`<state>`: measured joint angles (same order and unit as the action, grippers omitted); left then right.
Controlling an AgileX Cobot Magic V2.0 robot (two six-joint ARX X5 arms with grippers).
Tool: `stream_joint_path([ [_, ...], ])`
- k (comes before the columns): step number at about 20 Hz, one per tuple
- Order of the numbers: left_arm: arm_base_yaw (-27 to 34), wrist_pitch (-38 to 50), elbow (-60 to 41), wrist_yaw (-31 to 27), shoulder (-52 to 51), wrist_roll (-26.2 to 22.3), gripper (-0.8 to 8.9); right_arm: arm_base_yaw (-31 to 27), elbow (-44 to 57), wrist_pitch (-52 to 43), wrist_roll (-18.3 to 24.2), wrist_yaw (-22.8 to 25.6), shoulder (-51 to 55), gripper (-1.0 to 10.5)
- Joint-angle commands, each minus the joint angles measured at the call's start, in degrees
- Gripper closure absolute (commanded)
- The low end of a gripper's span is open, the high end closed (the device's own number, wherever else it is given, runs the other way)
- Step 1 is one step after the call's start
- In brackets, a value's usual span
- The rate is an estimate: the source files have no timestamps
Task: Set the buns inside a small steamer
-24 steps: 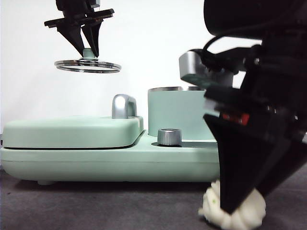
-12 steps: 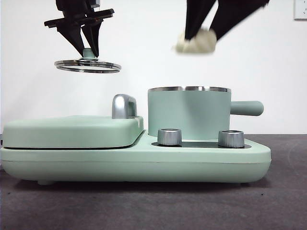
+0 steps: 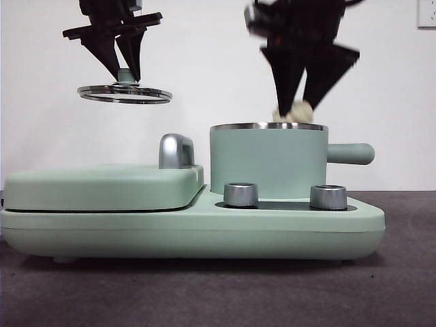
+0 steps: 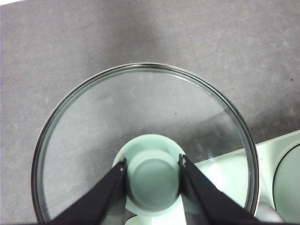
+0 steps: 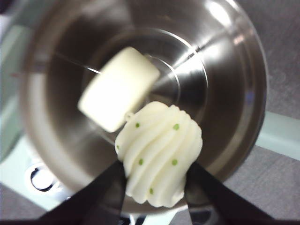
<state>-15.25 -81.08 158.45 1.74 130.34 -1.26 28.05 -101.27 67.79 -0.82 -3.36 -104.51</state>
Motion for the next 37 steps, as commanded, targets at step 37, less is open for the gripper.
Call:
stream_joint_path([
  [37,-0.9,-1.7,0.7,0.1,0.4,2.2,7.89,-0.8,-11.3,13.4,1.2,0.4,14.4,4.4],
])
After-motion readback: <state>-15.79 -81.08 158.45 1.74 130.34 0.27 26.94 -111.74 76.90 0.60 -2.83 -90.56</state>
